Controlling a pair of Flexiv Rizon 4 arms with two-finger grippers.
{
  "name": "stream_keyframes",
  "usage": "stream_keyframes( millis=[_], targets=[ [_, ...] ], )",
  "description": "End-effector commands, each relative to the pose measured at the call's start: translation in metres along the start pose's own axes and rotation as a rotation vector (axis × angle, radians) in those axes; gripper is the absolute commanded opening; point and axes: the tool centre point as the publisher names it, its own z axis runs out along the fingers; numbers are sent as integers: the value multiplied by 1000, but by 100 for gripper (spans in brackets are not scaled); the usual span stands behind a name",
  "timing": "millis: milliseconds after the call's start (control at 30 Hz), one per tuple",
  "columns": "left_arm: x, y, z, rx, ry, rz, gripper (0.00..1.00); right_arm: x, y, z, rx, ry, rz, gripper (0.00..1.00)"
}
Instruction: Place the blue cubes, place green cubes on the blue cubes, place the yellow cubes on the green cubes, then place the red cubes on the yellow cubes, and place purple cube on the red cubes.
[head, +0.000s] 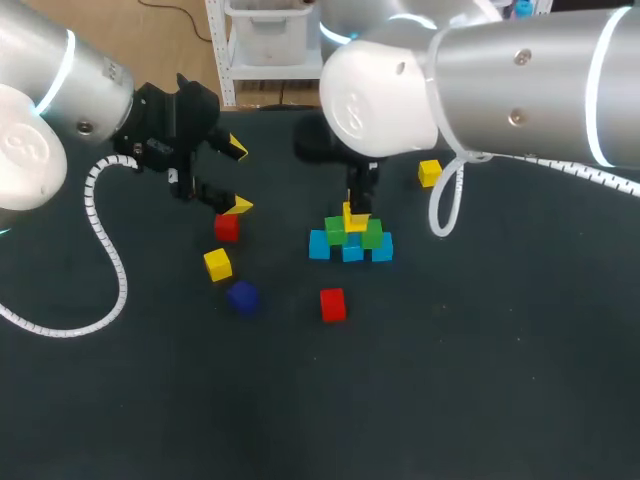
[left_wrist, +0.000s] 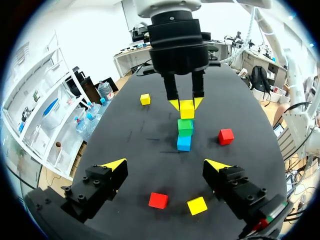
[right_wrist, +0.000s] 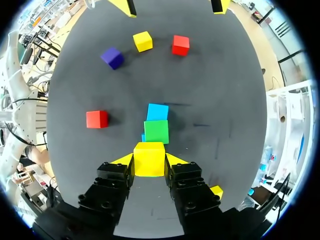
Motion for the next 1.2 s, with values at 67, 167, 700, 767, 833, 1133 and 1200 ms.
stream_keyframes(
  millis=[67, 167, 700, 767, 833, 1133, 1200],
  targets=[
    [2, -1, 0, -2, -7, 3, 100, -1, -3, 1, -4, -1, -1, 0],
    [2, -1, 0, -2, -7, 3, 100, -1, -4, 1, -1, -1, -1, 0],
    [2, -1, 0, -2, -7, 3, 100, -1, -5, 2, -4, 2, 4, 5],
    [2, -1, 0, -2, -7, 3, 100, -1, -5, 2, -3, 2, 3, 7],
    [2, -1, 0, -2, -7, 3, 100, -1, -5, 2, -3, 3, 3, 11],
    [2, -1, 0, -2, -7, 3, 100, 0, -4, 2, 4, -1, 14, 100],
    [2, -1, 0, -2, -7, 3, 100, 0, -4, 2, 3, -3, 14, 100]
  ],
)
